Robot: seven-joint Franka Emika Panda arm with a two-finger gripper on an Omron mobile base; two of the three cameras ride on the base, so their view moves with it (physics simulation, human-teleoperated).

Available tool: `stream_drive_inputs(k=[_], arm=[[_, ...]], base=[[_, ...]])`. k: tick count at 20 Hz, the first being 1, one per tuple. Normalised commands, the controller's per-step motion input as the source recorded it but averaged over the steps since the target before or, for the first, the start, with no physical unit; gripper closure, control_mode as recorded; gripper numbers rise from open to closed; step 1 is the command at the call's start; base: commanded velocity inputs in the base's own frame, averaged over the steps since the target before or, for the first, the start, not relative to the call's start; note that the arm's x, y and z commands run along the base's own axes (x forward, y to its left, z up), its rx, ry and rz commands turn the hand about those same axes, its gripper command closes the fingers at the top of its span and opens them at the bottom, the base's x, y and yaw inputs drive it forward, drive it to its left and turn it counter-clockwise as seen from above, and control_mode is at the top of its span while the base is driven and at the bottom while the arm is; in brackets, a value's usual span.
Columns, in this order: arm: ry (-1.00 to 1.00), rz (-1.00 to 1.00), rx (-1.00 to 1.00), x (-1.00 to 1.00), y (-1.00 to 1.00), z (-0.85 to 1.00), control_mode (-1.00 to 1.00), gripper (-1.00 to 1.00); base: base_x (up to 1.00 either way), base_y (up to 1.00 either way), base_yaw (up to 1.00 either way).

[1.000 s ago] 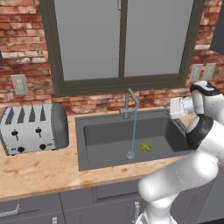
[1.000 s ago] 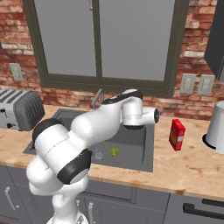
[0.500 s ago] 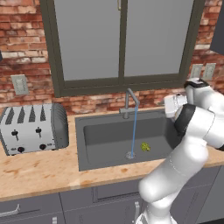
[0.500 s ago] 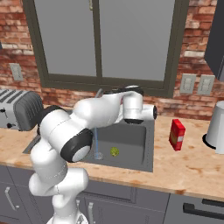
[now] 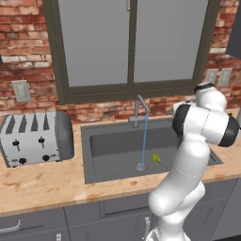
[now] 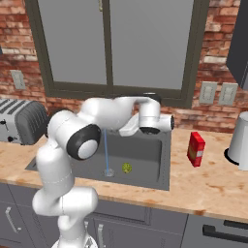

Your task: Turn on the sink faucet. Then move the broccoli from the counter to the sink. Turn off the sink. Move the vegetable from the sink to the pot next to the stove. Finally move the pot to the front left burner.

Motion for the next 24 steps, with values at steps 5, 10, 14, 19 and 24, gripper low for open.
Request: stream_drive_inputs(k=[5, 10, 14, 19, 24], arm=[[0.00, 0.01, 0.00, 0.19, 0.08, -0.01, -1.00, -1.00], [0.00, 0.00, 0.00, 0.16, 0.12, -0.02, -1.00, -1.00], [0.00, 0.00, 0.00, 0.10, 0.12, -0.09, -1.00, -1.00], [0.00, 0.00, 0.00, 0.09, 0.13, -0.09, -1.00, -1.00], [0.00, 0.00, 0.00, 0.09, 0.09, -0.04, -1.00, -1.00]], base=[[0.00, 0.00, 0.00], [0.00, 0.00, 0.00], [0.00, 0.00, 0.00], [0.00, 0.00, 0.00], [0.00, 0.00, 0.00]])
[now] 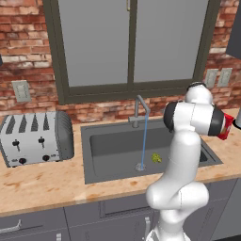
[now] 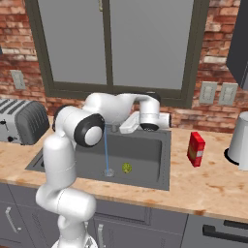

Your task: Turn on the sink faucet. Then move the broccoli from the counter to the sink. Turn off the sink. Move the vegetable from the sink to the pot next to the stove. Finally move the pot to the front left burner.

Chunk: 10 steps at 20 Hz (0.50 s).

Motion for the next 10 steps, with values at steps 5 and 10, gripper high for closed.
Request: stream_drive_inputs(k=[5, 10], arm=[[0.00, 0.00, 0.00, 0.10, 0.01, 0.00, -1.00, -1.00], [0.00, 0.00, 0.00, 0.05, 0.00, -0.01, -1.00, -1.00]], base=[[0.00, 0.00, 0.00], [0.00, 0.00, 0.00]])
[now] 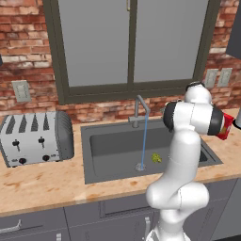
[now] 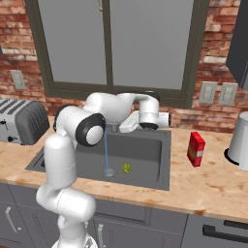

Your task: Turn on the sink faucet. Then move the broccoli from the counter to the sink. Turn off the sink. Move the vegetable from the sink to the pot next to the stove. Finally move the pot to the front left burner.

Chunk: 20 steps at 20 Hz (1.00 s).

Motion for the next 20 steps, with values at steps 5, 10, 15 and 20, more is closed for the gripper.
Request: stream_drive_inputs(k=[5, 10, 15, 20], arm=[[0.00, 0.00, 0.00, 0.00, 0.00, -0.01, -1.00, -1.00], [0.00, 0.00, 0.00, 0.00, 0.00, -0.07, -1.00, -1.00], [0.00, 0.00, 0.00, 0.03, 0.00, -0.11, -1.00, -1.00], [0.00, 0.00, 0.00, 0.08, 0.00, -0.11, -1.00, -1.00]], base=[[0.00, 0.00, 0.00], [0.00, 0.00, 0.00], [0.00, 0.00, 0.00], [0.00, 0.00, 0.00]])
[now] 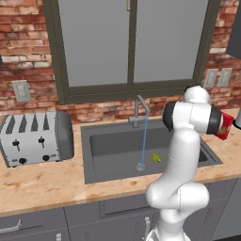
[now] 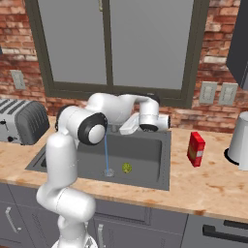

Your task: Turn on the sink faucet. Then move the broccoli from the counter to the sink. Turn off the sink. Move the vegetable from the sink to the pot next to the stove. Finally move the pot to the front left burner.

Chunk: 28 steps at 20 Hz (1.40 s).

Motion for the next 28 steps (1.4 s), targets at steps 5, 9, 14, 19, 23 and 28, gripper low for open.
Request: stream_drive_inputs(k=[5, 9, 14, 19, 23, 28], arm=[[0.00, 0.00, 0.00, 0.09, -0.01, -0.07, -1.00, -1.00], [0.00, 0.00, 0.00, 0.12, -0.05, -0.02, -1.00, -1.00], [0.00, 0.00, 0.00, 0.11, -0.07, -0.01, -1.00, -1.00], [0.00, 0.00, 0.00, 0.12, -0.07, -0.01, -1.00, -1.00], [0.00, 0.00, 0.00, 0.11, -0.05, -0.03, -1.00, -1.00], [0.00, 0.00, 0.00, 0.11, -0.04, -0.05, -1.00, -1.00]], base=[[0.00, 0.00, 0.00], [0.00, 0.00, 0.00], [0.00, 0.00, 0.00], [0.00, 0.00, 0.00], [0.00, 0.00, 0.00], [0.00, 0.00, 0.00]])
